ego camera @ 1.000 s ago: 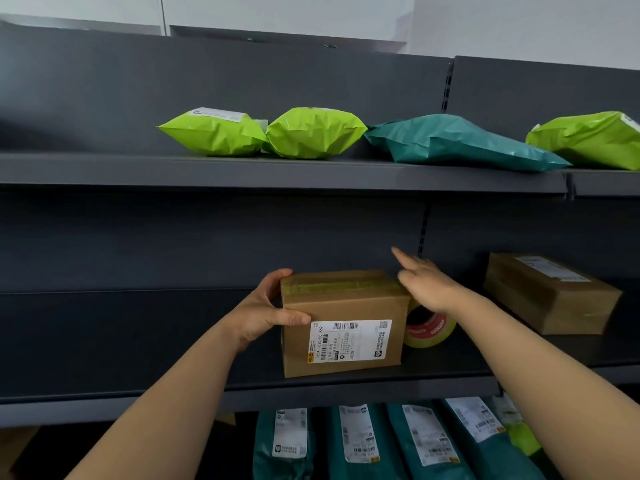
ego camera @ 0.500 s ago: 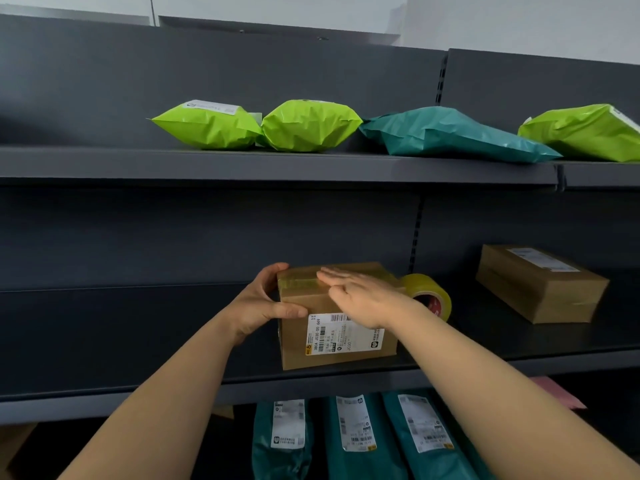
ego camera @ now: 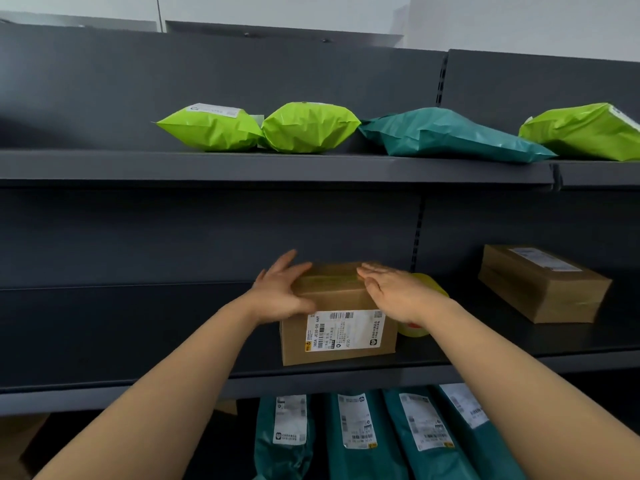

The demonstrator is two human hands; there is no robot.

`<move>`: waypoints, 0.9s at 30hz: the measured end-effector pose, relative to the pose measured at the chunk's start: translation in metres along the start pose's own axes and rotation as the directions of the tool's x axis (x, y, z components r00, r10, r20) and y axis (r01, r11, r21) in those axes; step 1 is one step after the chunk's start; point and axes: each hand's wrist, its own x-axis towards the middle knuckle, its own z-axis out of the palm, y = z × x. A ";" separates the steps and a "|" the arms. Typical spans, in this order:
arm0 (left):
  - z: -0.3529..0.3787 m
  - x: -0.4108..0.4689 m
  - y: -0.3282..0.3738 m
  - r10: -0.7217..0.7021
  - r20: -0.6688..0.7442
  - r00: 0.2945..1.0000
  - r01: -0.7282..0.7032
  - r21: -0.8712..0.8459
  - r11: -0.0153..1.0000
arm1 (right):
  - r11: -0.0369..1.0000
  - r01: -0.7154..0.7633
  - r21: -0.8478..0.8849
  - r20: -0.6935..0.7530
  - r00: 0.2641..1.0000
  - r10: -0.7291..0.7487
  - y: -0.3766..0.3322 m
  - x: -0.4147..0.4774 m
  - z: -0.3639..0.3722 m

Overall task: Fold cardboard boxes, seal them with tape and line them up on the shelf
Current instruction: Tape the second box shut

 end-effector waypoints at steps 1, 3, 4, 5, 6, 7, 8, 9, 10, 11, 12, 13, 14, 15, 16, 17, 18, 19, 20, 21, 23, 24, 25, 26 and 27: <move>0.003 0.004 0.015 0.073 -0.004 0.997 -0.071 0.209 0.975 | 1.000 0.003 -0.022 -0.003 1.000 -0.003 0.000 0.000 -0.001; 0.011 0.011 0.036 0.129 0.078 0.989 -0.150 0.428 0.891 | 0.999 0.013 -0.033 -0.005 1.000 -0.013 0.001 0.000 -0.001; 0.014 0.015 0.040 0.113 0.118 0.987 -0.156 0.478 0.864 | 1.000 0.020 -0.021 -0.006 1.000 -0.020 0.002 0.000 0.000; 0.015 0.017 0.040 0.093 0.137 0.986 -0.150 0.503 0.851 | 1.000 0.025 -0.004 -0.008 1.000 -0.025 0.004 0.000 0.002; 0.014 0.016 0.038 0.081 0.135 0.987 -0.139 0.509 0.849 | 1.000 0.027 0.015 -0.013 1.000 -0.027 0.005 -0.001 0.003; 0.012 0.013 0.033 0.085 0.122 0.989 -0.136 0.508 0.851 | 0.999 0.027 0.029 -0.019 0.999 -0.026 0.006 -0.001 0.003; 0.009 0.009 0.027 0.093 0.101 0.990 -0.132 0.499 0.857 | 0.999 0.024 0.035 -0.028 0.999 -0.023 0.006 -0.002 0.004; 0.006 0.004 0.020 0.105 0.075 0.992 -0.128 0.482 0.867 | 0.999 0.018 0.036 -0.037 0.999 -0.016 0.006 -0.003 0.005; 0.005 -0.001 0.013 0.115 0.050 0.992 -0.125 0.457 0.880 | 0.999 0.012 0.036 -0.044 0.999 -0.010 0.005 -0.003 0.007; 0.005 -0.007 0.005 0.117 0.023 0.993 -0.116 0.423 0.899 | 0.999 0.007 0.039 -0.049 0.999 -0.005 0.004 -0.004 0.009; 0.005 -0.014 -0.002 0.107 -0.014 0.994 -0.093 0.379 0.921 | 0.999 0.001 0.043 -0.053 0.999 0.001 0.004 -0.004 0.010; 0.004 -0.021 -0.007 0.089 -0.057 0.994 -0.064 0.341 0.938 | 0.999 -0.009 0.043 -0.055 0.998 0.012 0.004 -0.005 0.010; 0.002 -0.026 -0.009 0.071 -0.092 0.993 -0.036 0.338 0.941 | 0.999 -0.021 0.033 -0.061 0.998 0.023 0.004 -0.004 0.009; 0.000 -0.028 -0.009 0.060 -0.106 0.993 -0.014 0.386 0.923 | 0.999 -0.032 0.016 -0.065 0.997 0.033 0.004 -0.003 0.007; -0.002 -0.028 -0.005 0.067 -0.111 0.992 -0.008 0.464 0.886 | 0.999 -0.035 0.003 -0.069 0.997 0.035 0.000 -0.002 0.004; -0.002 -0.024 0.002 0.095 -0.107 0.990 -0.024 0.530 0.848 | 1.000 -0.017 0.003 -0.070 0.997 0.018 -0.005 0.000 0.000; 0.000 -0.020 0.012 0.131 -0.091 0.987 -0.058 0.559 0.827 | 1.000 0.018 0.022 -0.066 0.998 -0.016 -0.013 0.002 -0.003; 0.004 -0.016 0.020 0.164 -0.064 0.984 -0.101 0.558 0.824 | 0.997 0.054 0.057 -0.055 0.997 -0.051 -0.021 0.004 -0.003; 0.009 -0.013 0.025 0.188 -0.044 0.981 -0.136 0.536 0.833 | 0.992 0.084 0.092 -0.047 0.996 -0.080 -0.029 0.005 -0.002; 0.014 -0.010 0.027 0.200 -0.040 0.979 -0.152 0.508 0.848 | 0.988 0.108 0.113 -0.048 0.994 -0.103 -0.032 0.006 0.000; 0.018 -0.009 0.021 0.179 -0.050 0.983 -0.134 0.478 0.868 | 0.989 0.123 0.087 -0.048 0.992 -0.119 -0.027 0.004 0.003; 0.018 -0.011 0.017 0.159 -0.052 0.986 -0.116 0.473 0.873 | 0.991 0.114 0.066 -0.047 0.993 -0.111 -0.019 0.002 0.003; 0.017 -0.013 0.013 0.140 -0.061 0.988 -0.096 0.465 0.880 | 0.994 0.099 0.053 -0.050 0.994 -0.097 -0.010 -0.001 0.004; 0.015 -0.015 0.010 0.126 -0.075 0.989 -0.079 0.451 0.889 | 0.995 0.087 0.048 -0.058 0.995 -0.084 -0.002 -0.004 0.004; 0.014 -0.018 0.008 0.117 -0.088 0.989 -0.068 0.433 0.899 | 0.995 0.078 0.057 -0.069 0.995 -0.074 0.005 -0.006 0.006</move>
